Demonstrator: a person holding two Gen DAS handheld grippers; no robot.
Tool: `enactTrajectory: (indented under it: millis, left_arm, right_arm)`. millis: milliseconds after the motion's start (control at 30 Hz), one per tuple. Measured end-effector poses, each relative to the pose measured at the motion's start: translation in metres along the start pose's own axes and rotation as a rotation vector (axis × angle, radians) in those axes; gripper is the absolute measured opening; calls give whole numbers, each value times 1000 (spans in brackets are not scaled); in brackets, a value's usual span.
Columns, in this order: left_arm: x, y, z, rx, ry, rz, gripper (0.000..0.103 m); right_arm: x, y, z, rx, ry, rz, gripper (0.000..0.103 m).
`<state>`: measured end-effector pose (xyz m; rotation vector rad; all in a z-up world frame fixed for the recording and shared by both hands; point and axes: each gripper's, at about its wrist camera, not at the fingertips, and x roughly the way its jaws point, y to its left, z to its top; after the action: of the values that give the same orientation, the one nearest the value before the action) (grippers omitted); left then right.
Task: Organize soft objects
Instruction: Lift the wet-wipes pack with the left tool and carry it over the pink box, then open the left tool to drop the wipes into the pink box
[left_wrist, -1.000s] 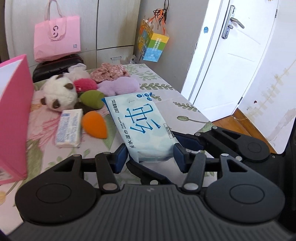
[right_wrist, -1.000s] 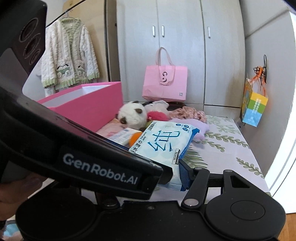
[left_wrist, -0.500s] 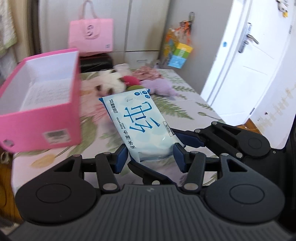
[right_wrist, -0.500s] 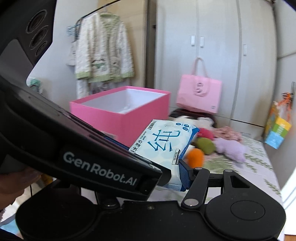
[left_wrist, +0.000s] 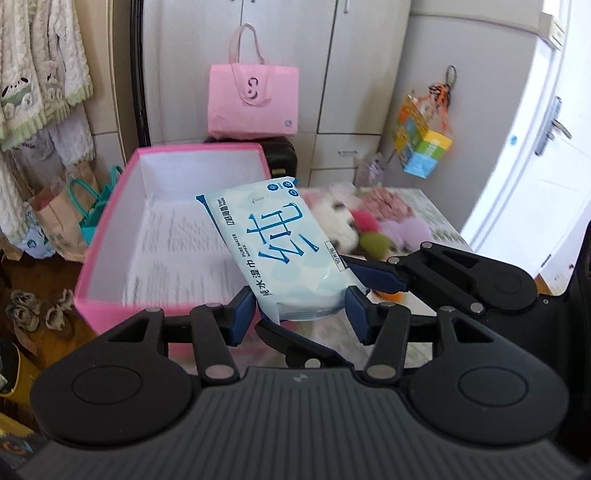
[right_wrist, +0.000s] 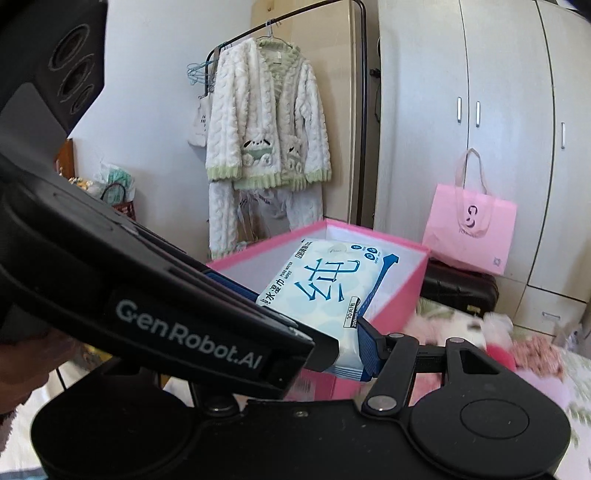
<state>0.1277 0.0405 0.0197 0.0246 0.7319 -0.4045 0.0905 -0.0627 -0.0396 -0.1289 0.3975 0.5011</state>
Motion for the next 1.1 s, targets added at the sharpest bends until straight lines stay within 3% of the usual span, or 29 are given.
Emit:
enactTrajectory:
  millis: [400,767,900,1033,1100]
  left_arm:
    - [89,44,71,-10,17,40,51]
    - [160,95,95,-188,107,1,51]
    - [175,110,93,-258,138,-14,51]
    - [183,115,92,-308,156,27,56]
    - [181,111,91,-284,153,64,59]
  right_arm:
    - [99,-47,34,62,-6,-17,65]
    - [180,-89,52,119,199,28,66]
    - [198,-87,56,65,262,35,68]
    - [213,-85,57,2,296,27,70]
    - [216,-80,58,-55,311,1,71]
